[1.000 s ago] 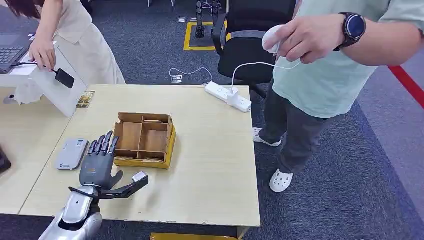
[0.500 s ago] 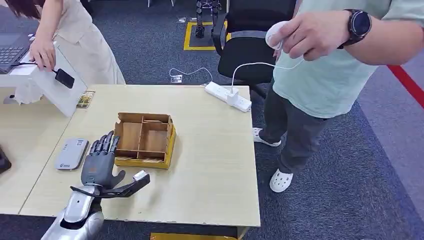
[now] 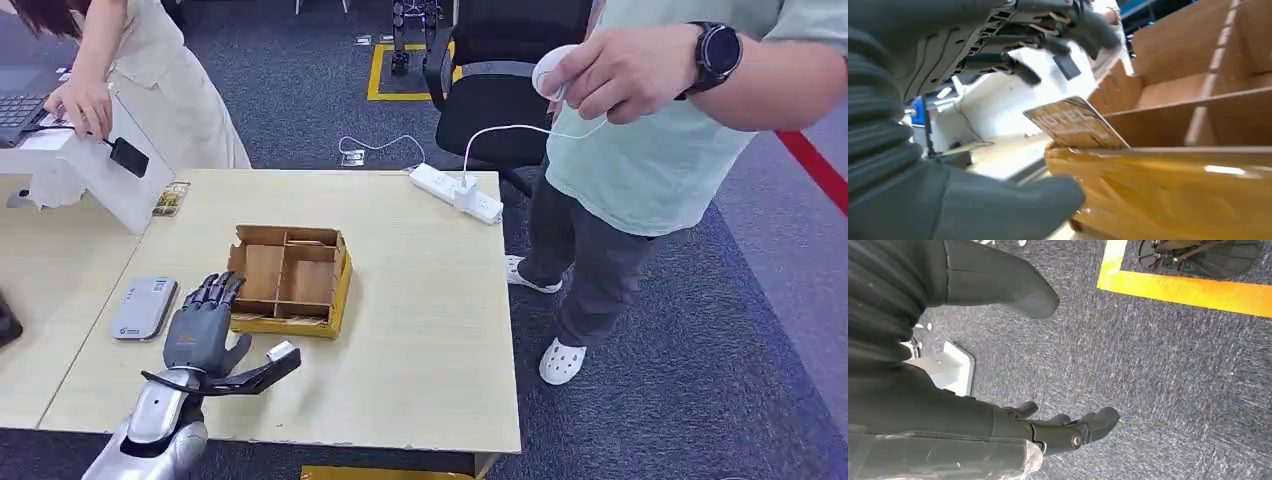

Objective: Pass the card to the sensor for recognition and then transmit it.

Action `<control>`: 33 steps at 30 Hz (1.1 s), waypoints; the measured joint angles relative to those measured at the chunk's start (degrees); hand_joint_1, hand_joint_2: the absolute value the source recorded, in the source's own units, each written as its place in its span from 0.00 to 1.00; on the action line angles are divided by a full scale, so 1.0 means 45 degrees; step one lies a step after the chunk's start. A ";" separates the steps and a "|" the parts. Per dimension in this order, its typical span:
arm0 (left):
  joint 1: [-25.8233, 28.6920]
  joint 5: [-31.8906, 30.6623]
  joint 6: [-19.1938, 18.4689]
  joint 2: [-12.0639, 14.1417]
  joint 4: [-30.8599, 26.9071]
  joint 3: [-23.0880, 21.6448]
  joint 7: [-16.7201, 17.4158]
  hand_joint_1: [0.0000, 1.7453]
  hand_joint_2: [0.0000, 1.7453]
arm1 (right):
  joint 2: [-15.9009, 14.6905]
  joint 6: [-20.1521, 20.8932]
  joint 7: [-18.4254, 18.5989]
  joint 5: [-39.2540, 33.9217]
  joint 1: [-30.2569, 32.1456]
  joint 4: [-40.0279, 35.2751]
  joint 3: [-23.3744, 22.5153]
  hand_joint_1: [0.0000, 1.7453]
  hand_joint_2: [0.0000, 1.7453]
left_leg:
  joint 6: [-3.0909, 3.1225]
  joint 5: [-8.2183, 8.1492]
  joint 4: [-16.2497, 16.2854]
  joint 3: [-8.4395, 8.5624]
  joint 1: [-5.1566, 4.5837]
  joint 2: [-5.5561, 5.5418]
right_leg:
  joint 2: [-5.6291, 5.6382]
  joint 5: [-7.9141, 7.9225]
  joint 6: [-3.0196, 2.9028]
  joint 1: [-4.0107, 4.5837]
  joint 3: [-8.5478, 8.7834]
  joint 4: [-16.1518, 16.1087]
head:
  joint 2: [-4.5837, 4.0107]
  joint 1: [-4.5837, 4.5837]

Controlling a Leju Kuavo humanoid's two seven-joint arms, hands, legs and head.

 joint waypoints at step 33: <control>-0.0044 0.0432 -0.0204 0.0296 0.0000 0.0000 -0.0184 1.00 1.00 | 0.0010 0.0000 0.0000 0.0097 0.0009 0.0000 -0.0010 0.00 1.00 | 0.0000 0.0001 0.0000 0.0004 0.0000 0.0000 | -0.0001 0.0000 0.0000 0.0000 0.0005 0.0001 | 0.0000 0.0000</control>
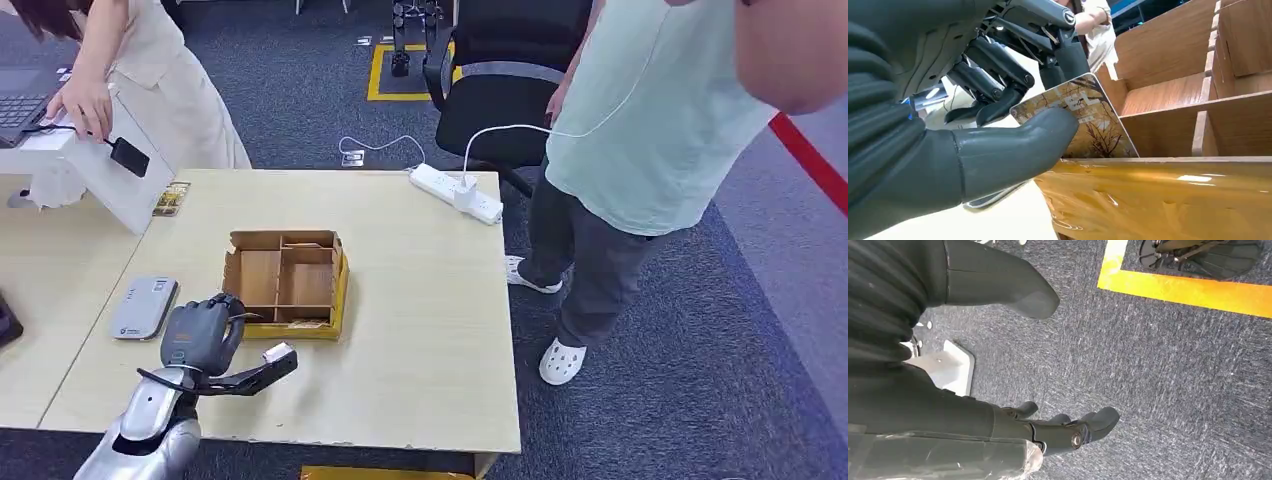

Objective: Pass the card to the sensor for recognition and then transmit it.

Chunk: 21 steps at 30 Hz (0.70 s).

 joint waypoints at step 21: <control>0.0000 0.0010 -0.0005 0.0000 0.0000 0.0000 0.0000 1.00 1.00 | 0.0000 0.0000 0.0000 0.0000 0.0001 0.0000 -0.0005 0.00 1.00 | 0.0000 0.0000 0.0000 0.0001 0.0000 0.0000 | 0.0000 0.0000 0.0000 0.0000 0.0001 0.0000 | 0.0000 0.0000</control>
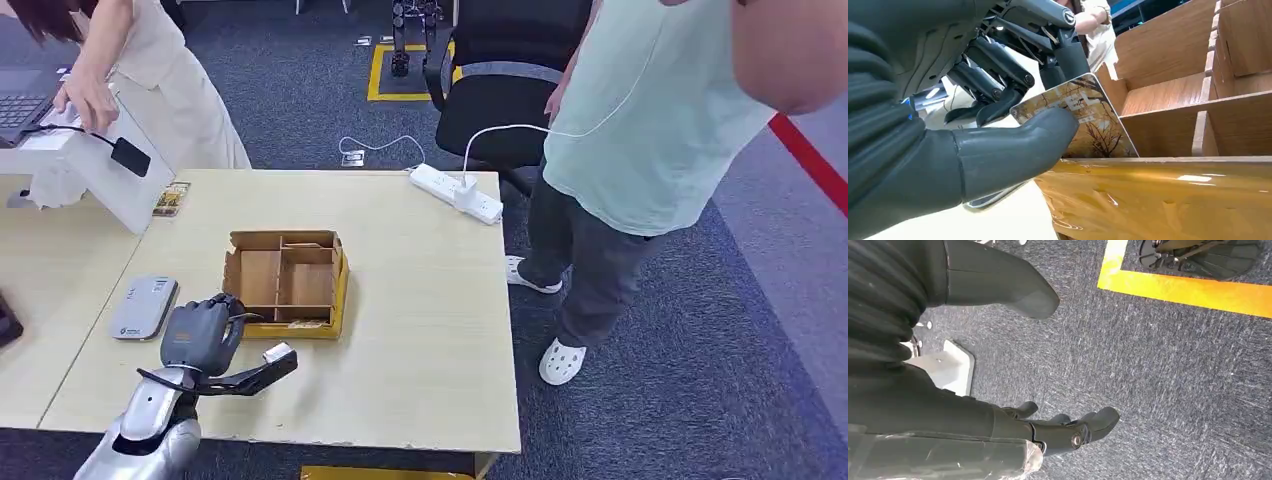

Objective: Pass the card to the sensor for recognition and then transmit it.

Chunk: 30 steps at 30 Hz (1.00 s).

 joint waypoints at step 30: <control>-0.1892 0.0937 0.0578 0.1957 -0.0884 0.1593 -0.0632 1.00 1.00 | 0.0000 -0.0044 -0.0151 0.0136 0.0005 0.0000 -0.0209 0.00 1.00 | -0.0022 0.0033 0.0000 -0.0002 0.0028 0.0002 | 0.0002 0.0017 -0.0024 0.0030 -0.0003 0.0008 | 0.0000 0.0000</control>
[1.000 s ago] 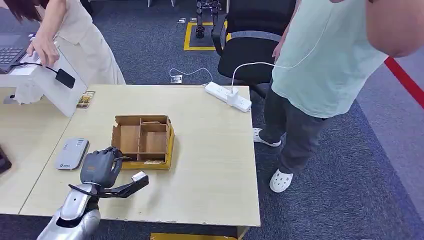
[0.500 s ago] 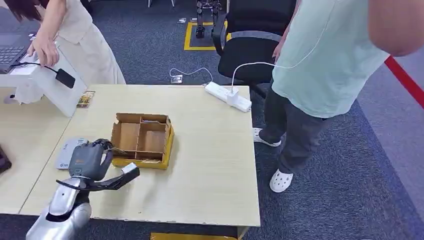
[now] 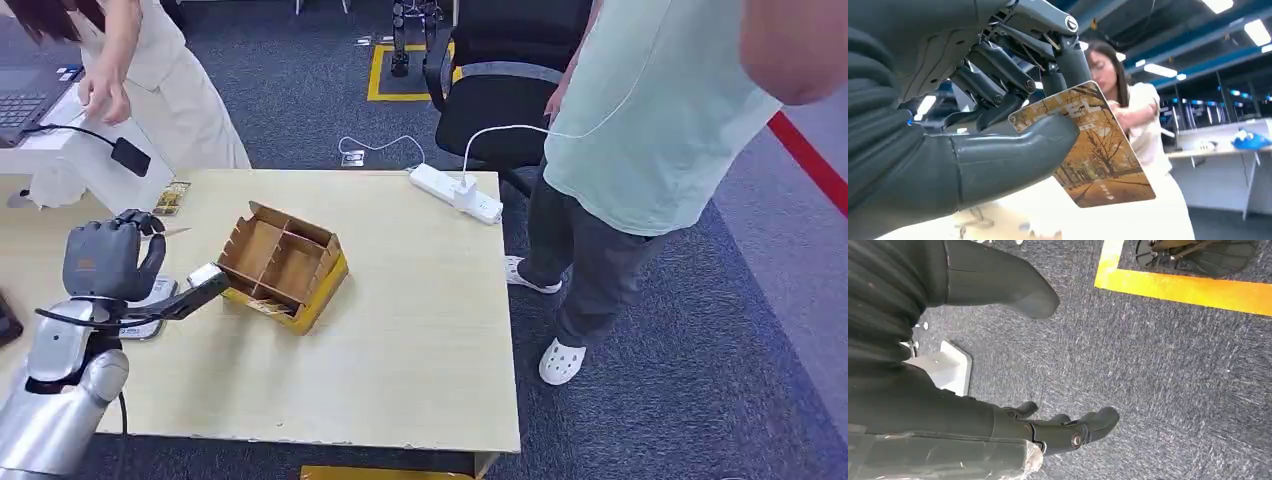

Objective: Pass the card to the sensor for recognition and then transmit it.

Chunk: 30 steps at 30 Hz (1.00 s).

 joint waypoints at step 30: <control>-0.2359 -0.0490 0.0563 0.0734 0.0821 0.0209 0.0840 1.00 1.00 | 0.0087 0.0034 -0.0073 0.0316 -0.0059 -0.0024 -0.0102 0.00 1.00 | -0.0002 0.0010 0.0003 -0.0002 0.0003 0.0003 | 0.0006 0.0018 -0.0004 0.0003 -0.0009 -0.0003 | 0.0000 0.0000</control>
